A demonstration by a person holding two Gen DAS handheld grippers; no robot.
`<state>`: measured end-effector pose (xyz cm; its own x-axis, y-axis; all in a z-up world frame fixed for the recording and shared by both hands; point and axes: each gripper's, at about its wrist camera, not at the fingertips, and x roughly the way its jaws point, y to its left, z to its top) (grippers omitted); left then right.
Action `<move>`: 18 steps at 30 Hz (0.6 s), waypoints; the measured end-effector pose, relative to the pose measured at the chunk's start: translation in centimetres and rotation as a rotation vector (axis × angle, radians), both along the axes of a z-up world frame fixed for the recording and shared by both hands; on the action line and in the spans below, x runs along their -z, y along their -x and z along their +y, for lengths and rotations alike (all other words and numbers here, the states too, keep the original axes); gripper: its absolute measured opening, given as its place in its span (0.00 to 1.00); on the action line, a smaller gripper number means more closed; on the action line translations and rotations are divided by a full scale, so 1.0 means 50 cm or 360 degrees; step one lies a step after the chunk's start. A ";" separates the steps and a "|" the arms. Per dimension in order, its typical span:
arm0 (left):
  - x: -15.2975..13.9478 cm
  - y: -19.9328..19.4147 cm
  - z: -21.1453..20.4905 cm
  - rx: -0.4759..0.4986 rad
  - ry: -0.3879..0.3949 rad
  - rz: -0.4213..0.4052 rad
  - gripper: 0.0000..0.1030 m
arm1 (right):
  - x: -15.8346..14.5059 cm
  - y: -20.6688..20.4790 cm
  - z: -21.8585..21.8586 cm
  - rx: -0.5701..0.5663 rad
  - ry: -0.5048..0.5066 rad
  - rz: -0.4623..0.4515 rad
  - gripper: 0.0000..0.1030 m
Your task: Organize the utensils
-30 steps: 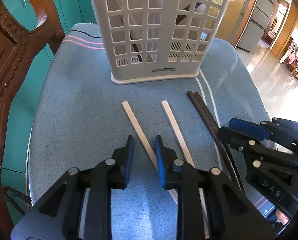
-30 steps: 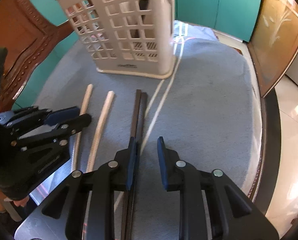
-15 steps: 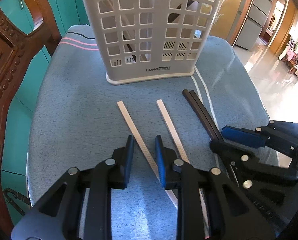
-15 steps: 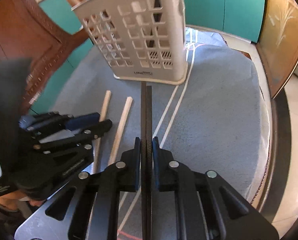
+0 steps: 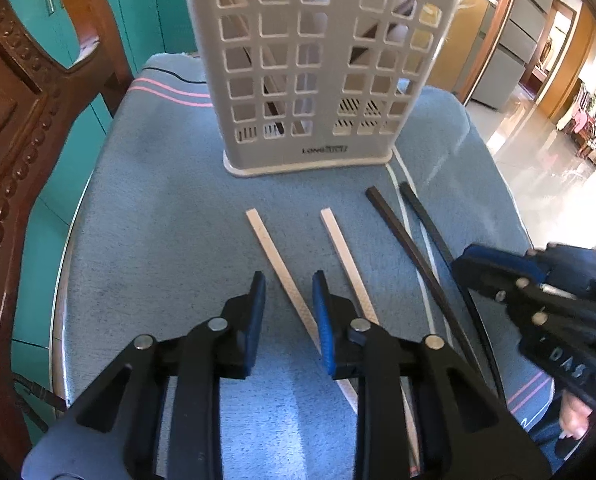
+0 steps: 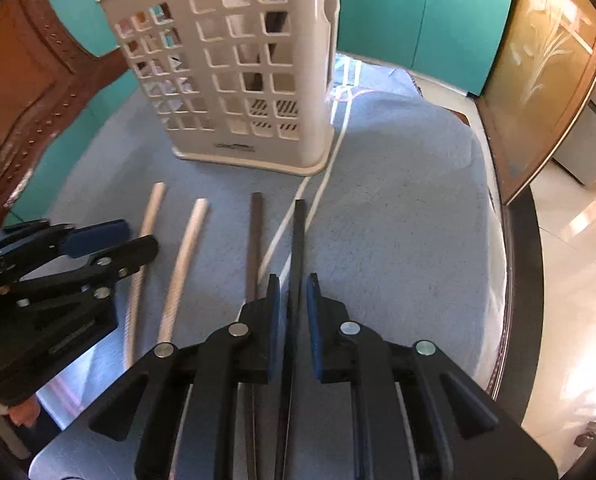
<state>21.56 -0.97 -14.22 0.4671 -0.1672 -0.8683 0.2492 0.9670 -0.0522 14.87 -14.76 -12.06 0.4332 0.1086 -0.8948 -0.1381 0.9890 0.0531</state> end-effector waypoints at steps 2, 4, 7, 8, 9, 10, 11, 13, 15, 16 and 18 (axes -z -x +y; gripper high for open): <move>0.001 -0.001 -0.002 -0.0014 -0.0006 0.0005 0.27 | 0.007 -0.008 0.002 0.0014 0.0016 -0.0006 0.14; 0.006 -0.003 -0.004 -0.0021 -0.0015 0.0018 0.27 | 0.010 -0.014 0.007 0.0013 0.0059 -0.0029 0.14; 0.011 -0.006 -0.001 -0.0052 -0.0016 0.0030 0.30 | 0.013 -0.014 0.012 0.0018 0.0060 -0.0043 0.14; 0.012 -0.011 0.003 -0.0064 -0.0009 0.0033 0.32 | 0.012 -0.013 0.013 0.0015 0.0056 -0.0037 0.14; 0.014 -0.014 0.007 -0.0077 -0.0001 0.0034 0.33 | 0.006 -0.006 0.012 0.0007 0.0049 -0.0034 0.14; 0.015 -0.019 0.008 -0.0090 0.0001 0.0026 0.33 | 0.006 -0.006 0.010 0.0001 0.0023 -0.0026 0.07; 0.016 -0.023 0.010 -0.0104 0.0002 0.0022 0.34 | 0.006 -0.012 0.002 0.0008 0.0002 -0.0019 0.07; 0.017 -0.030 0.011 -0.0126 0.0010 0.0016 0.34 | 0.005 -0.011 -0.011 0.0007 -0.0029 -0.0013 0.06; 0.018 -0.037 0.006 -0.0147 -0.0009 0.0015 0.34 | -0.004 -0.010 -0.026 0.0007 -0.0041 -0.0035 0.06; 0.019 -0.039 0.004 -0.0157 -0.0021 0.0019 0.34 | -0.016 -0.005 -0.032 0.0016 -0.0046 -0.0060 0.06; 0.018 -0.039 -0.002 -0.0188 -0.0037 0.0026 0.33 | -0.047 0.010 -0.046 0.0022 -0.0094 -0.0122 0.06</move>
